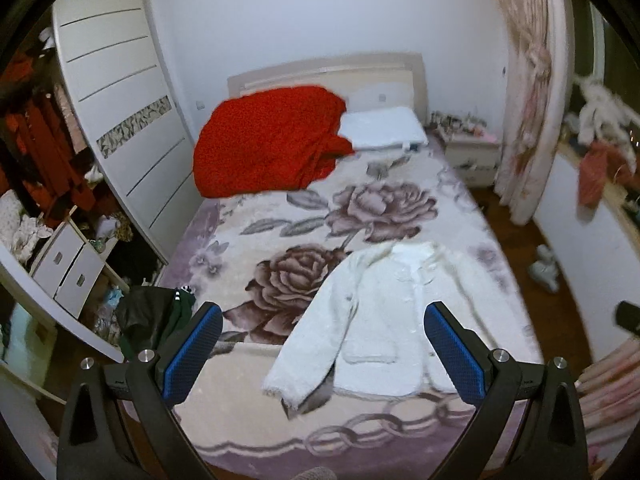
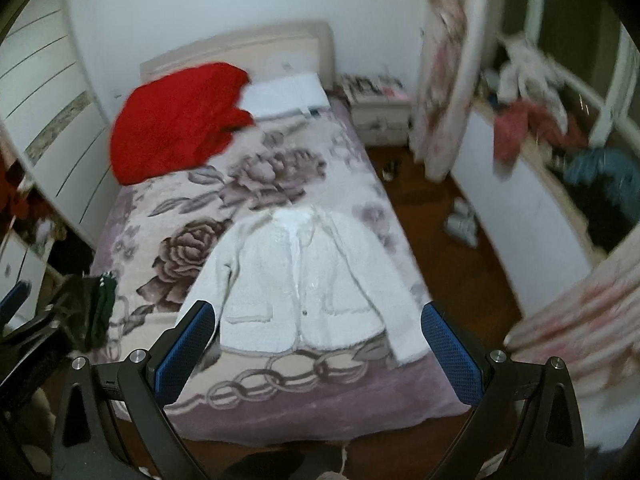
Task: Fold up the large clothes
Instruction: 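Lower both grippers toward the white cardigan's hem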
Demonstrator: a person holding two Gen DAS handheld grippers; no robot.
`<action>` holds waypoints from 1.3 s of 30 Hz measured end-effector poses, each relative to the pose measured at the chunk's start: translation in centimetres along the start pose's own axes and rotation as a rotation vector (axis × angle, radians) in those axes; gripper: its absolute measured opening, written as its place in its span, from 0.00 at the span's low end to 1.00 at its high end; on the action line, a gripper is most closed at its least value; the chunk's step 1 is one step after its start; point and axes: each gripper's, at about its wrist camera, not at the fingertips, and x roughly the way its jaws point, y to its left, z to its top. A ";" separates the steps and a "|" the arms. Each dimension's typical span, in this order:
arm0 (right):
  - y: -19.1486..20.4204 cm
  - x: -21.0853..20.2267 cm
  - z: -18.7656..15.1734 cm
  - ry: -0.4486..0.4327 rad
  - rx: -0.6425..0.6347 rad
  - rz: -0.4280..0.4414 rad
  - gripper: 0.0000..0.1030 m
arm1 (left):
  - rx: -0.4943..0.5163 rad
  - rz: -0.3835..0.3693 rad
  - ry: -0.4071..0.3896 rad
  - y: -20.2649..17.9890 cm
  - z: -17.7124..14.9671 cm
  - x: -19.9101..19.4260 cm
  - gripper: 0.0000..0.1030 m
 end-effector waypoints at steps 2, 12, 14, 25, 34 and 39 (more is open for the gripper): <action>-3.2 6.0 -0.2 0.081 0.103 -0.015 1.00 | 0.009 0.007 0.047 -0.9 -1.3 4.7 1.00; -26.2 37.6 -11.3 0.395 0.612 -0.114 1.00 | 0.020 0.166 0.356 -7.4 -12.4 25.7 1.00; -30.5 42.9 -15.2 0.428 0.735 -0.090 1.00 | 0.015 0.196 0.410 -8.1 -14.5 28.4 1.00; -35.6 56.2 -24.3 0.338 1.103 0.164 0.98 | 0.018 0.223 0.533 -13.4 -20.0 39.3 1.00; -34.1 54.7 -19.3 0.183 1.029 0.128 0.13 | 0.094 0.161 0.515 -17.9 -20.6 44.1 1.00; -37.3 54.2 -17.3 0.199 0.955 0.039 0.16 | 0.096 0.137 0.527 -18.3 -21.1 45.4 1.00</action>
